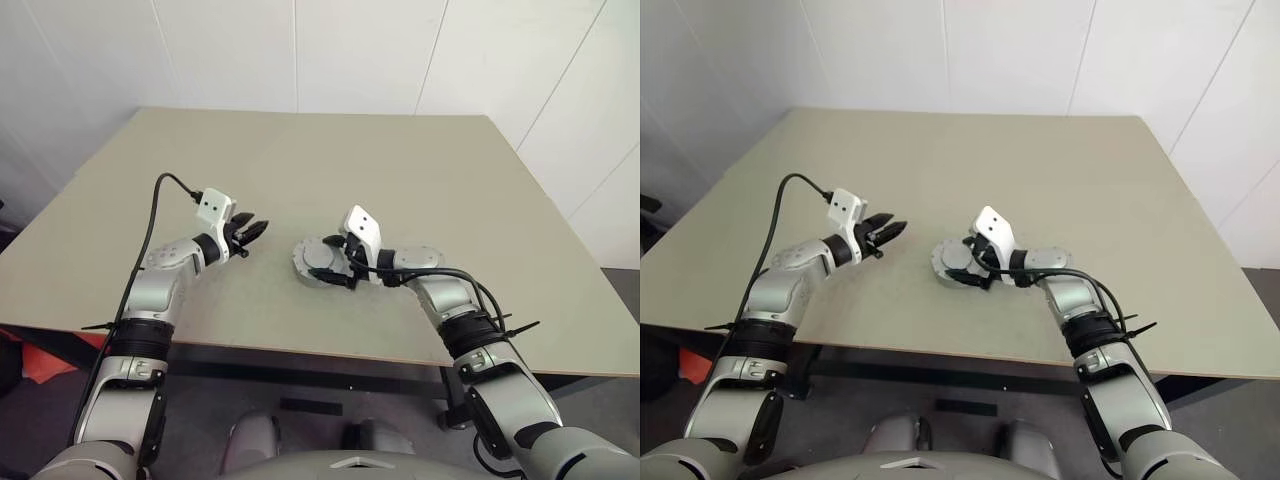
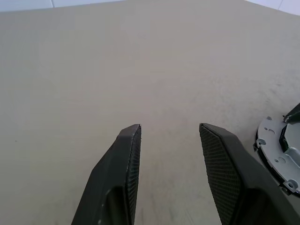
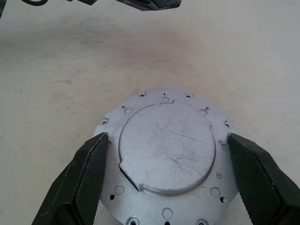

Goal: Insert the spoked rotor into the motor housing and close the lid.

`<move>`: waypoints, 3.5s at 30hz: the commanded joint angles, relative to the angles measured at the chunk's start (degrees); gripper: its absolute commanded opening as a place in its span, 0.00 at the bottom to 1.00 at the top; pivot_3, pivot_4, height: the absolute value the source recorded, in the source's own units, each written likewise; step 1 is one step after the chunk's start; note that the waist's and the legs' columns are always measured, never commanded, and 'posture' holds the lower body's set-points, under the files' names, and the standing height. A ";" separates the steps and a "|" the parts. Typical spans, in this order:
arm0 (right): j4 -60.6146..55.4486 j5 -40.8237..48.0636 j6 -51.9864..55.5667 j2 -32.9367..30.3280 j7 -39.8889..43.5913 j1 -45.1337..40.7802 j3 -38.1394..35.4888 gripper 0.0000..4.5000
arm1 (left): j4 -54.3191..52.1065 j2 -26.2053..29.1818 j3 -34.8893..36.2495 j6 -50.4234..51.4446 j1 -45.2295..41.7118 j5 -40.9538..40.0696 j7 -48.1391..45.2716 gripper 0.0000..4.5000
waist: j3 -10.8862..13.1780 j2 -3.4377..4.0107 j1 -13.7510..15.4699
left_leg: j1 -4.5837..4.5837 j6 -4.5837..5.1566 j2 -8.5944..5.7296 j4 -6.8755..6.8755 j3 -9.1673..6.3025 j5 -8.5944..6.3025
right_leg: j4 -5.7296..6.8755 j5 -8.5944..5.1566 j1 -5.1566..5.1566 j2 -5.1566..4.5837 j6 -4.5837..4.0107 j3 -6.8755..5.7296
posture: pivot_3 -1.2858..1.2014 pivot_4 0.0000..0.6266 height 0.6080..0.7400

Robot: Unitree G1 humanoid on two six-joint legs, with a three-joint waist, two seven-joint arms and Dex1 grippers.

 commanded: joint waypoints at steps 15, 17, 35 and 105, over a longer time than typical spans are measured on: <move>1.18 -1.76 -0.36 -0.47 -0.74 -1.20 1.11 0.66 | -1.12 0.70 0.85 -0.87 -0.98 0.36 0.23 0.46 | 0.00 0.00 -0.02 | 0.07 -0.03 0.00 -0.04 0.00 0.02 | -0.01 -0.11 0.04 0.00 0.20 0.00 | 0.52 0.00 1.00; 0.77 -1.62 -0.06 -0.77 -0.18 -1.17 1.16 0.66 | -1.17 0.69 0.87 -0.86 -0.96 0.36 0.23 0.46 | 0.00 0.00 -0.02 | 0.08 -0.03 0.00 -0.04 0.00 0.02 | -0.01 -0.11 0.05 0.00 0.19 0.00 | 0.52 0.00 1.00; -4.40 0.16 6.04 -2.93 4.86 -0.77 1.48 0.66 | -0.94 0.44 0.82 -1.09 -1.00 0.40 0.08 0.46 | 0.00 0.00 0.21 | -0.12 0.05 -0.08 -0.09 0.00 -0.05 | -0.13 -0.06 -0.01 -0.03 0.07 0.00 | 0.52 0.00 1.00; 1.39 -2.55 4.32 -4.21 2.04 -3.13 3.99 0.66 | -1.65 -0.17 0.34 -0.64 -0.28 0.36 0.19 0.46 | 0.01 -0.01 0.03 | 0.12 0.00 -0.08 -0.11 -0.02 -0.02 | -0.10 -0.12 0.15 -0.03 0.19 0.00 | 0.52 0.00 1.00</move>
